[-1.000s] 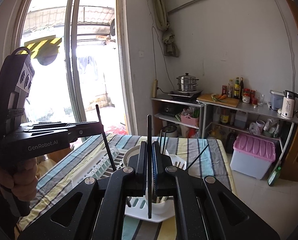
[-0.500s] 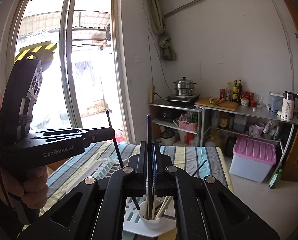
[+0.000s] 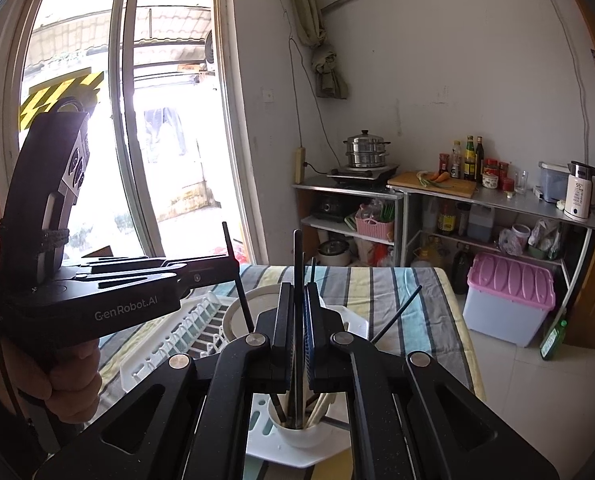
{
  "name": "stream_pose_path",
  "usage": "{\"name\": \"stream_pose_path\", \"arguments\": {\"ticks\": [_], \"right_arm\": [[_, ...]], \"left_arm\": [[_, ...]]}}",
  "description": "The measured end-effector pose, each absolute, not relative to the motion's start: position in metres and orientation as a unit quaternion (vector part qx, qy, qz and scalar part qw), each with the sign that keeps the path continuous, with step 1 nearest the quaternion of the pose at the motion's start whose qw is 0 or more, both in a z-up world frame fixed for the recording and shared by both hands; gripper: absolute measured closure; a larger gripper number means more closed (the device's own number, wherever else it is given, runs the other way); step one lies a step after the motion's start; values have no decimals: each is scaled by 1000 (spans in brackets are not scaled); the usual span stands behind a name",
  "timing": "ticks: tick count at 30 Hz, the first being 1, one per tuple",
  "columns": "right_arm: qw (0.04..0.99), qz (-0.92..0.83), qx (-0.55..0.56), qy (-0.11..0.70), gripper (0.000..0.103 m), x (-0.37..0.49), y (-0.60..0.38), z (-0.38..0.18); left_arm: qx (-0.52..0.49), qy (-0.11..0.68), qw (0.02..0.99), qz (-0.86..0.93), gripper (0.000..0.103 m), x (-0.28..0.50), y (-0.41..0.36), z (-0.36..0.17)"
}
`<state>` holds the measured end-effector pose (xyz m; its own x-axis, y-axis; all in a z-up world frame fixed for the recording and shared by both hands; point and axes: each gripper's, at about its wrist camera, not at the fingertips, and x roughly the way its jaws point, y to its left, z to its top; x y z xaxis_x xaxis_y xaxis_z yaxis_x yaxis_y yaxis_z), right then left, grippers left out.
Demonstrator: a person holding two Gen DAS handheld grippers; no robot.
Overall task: Organize utensils
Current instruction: 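Lower both black chopsticks into the white cup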
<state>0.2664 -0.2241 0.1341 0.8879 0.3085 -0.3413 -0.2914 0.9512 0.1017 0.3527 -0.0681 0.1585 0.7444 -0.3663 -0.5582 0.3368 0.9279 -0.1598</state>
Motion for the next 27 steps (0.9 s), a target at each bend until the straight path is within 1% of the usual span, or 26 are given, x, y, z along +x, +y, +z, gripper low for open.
{"name": "stream_pose_path", "arguments": {"ticks": [7, 17, 27], "right_arm": [[969, 149, 27, 197, 99, 270, -226, 119], [969, 137, 19, 204, 99, 271, -227, 116], [967, 142, 23, 210, 98, 272, -226, 112]], "left_arm": [[-24, 311, 932, -184, 100, 353, -66, 144], [-18, 324, 931, -170, 100, 359, -67, 135], [-19, 320, 932, -169, 100, 356, -65, 134]]}}
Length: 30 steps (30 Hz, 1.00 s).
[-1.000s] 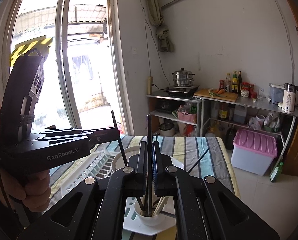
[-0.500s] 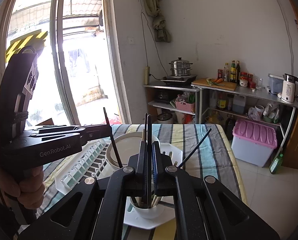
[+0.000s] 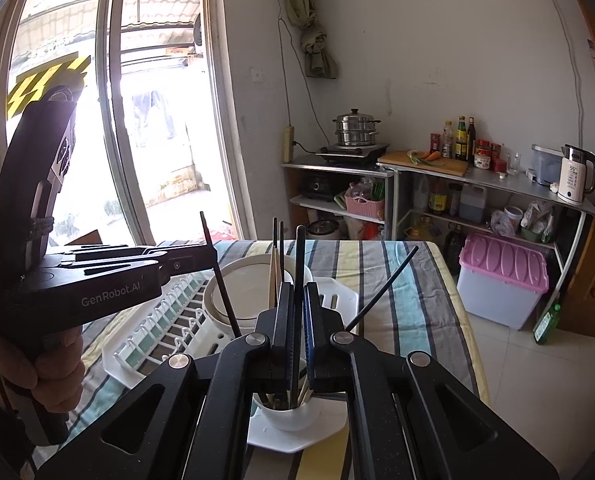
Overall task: Organize utensils
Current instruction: 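Lower both black chopsticks into the white cup, then open both tools and pull them back from the white cup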
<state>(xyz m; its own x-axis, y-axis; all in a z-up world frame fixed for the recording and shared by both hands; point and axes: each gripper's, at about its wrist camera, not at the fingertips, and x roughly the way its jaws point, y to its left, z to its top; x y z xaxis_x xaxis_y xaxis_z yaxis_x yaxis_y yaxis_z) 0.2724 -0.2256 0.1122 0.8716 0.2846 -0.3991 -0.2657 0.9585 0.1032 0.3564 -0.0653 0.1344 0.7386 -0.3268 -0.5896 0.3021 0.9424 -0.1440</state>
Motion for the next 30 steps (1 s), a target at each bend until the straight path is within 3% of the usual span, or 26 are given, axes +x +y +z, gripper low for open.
{"name": "stream_pose_path", "arguments": {"ticks": [3, 7, 16, 20, 24, 30], "right_arm": [[966, 143, 22, 216, 98, 274, -228, 112], [967, 148, 21, 208, 89, 267, -230, 112], [969, 154, 23, 195, 89, 240, -233, 114], [969, 156, 27, 189, 87, 221, -234, 109], [970, 158, 25, 184, 77, 198, -232, 101], [970, 153, 18, 190, 76, 166, -230, 84]], "left_arm": [[-25, 320, 932, -170, 100, 355, -62, 136], [-22, 309, 936, -167, 100, 347, -60, 140], [-14, 290, 942, -166, 99, 308, -51, 140], [-16, 285, 944, -166, 99, 281, -45, 130], [-18, 282, 946, -162, 99, 250, -42, 117], [-14, 275, 949, -151, 99, 198, -37, 95]]}}
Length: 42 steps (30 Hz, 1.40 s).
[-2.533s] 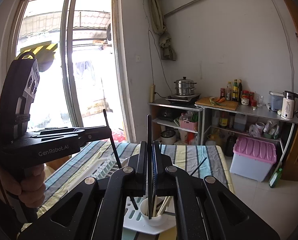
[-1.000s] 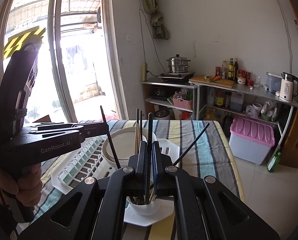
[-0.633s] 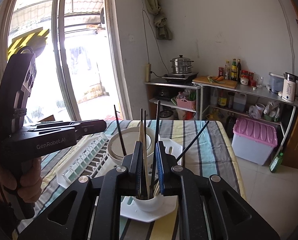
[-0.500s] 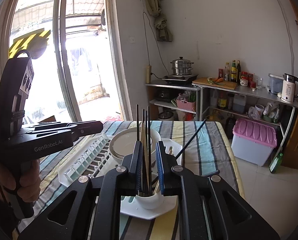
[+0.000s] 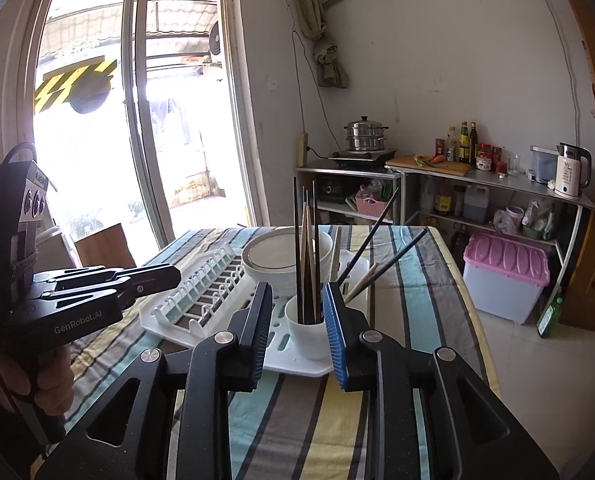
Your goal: Organize utensils
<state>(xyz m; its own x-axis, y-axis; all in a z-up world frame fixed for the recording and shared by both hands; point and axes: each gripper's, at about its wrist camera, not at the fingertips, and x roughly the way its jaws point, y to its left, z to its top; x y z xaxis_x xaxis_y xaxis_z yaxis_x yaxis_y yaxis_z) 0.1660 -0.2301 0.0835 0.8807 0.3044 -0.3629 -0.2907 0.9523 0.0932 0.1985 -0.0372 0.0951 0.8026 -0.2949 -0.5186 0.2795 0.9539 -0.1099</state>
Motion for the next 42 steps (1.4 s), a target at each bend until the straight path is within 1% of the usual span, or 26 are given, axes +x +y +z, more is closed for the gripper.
{"name": "stream_pose_path", "arguments": {"ticks": [12, 23, 32, 42], "right_arm": [[967, 149, 2, 206, 75, 108, -222, 48], [968, 139, -7, 207, 75, 74, -213, 33], [967, 137, -8, 216, 74, 62, -209, 23], [966, 135, -13, 222, 74, 64, -208, 17]], "left_arm": [[-17, 286, 951, -120, 99, 127, -32, 54], [-16, 284, 953, -101, 99, 85, -29, 36], [-3, 281, 955, -97, 99, 69, -30, 29], [-14, 291, 951, -101, 99, 71, -26, 22]]}}
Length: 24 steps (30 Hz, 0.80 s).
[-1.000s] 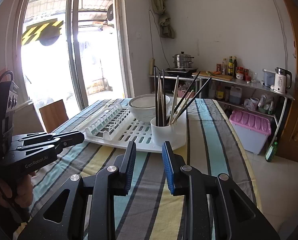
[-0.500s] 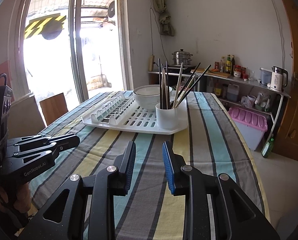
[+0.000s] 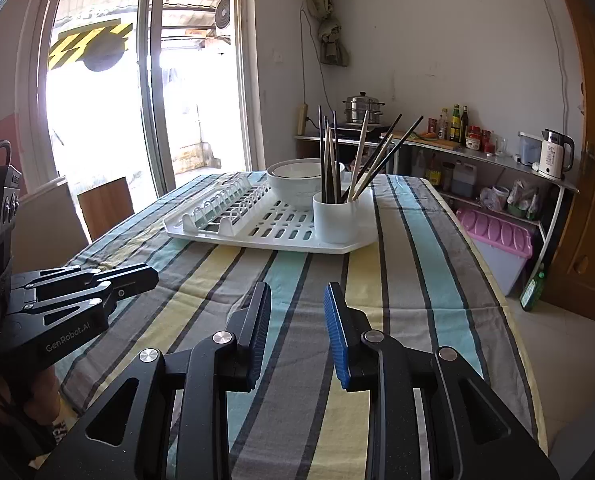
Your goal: Organize utensils
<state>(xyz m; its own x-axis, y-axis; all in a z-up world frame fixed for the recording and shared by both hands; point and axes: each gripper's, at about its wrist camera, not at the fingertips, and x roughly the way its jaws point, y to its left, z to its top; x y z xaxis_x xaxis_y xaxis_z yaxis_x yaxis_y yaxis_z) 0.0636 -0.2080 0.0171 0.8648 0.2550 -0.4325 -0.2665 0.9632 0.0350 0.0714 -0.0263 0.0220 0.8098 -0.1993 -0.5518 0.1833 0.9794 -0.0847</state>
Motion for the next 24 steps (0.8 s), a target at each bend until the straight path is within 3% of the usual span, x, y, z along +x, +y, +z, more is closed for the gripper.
{"name": "stream_pose_path", "arguments": {"ticks": [24], "right_arm": [[964, 137, -12, 226, 74, 65, -207, 16]], "left_arm": [[-8, 294, 951, -99, 98, 73, -27, 18]]}}
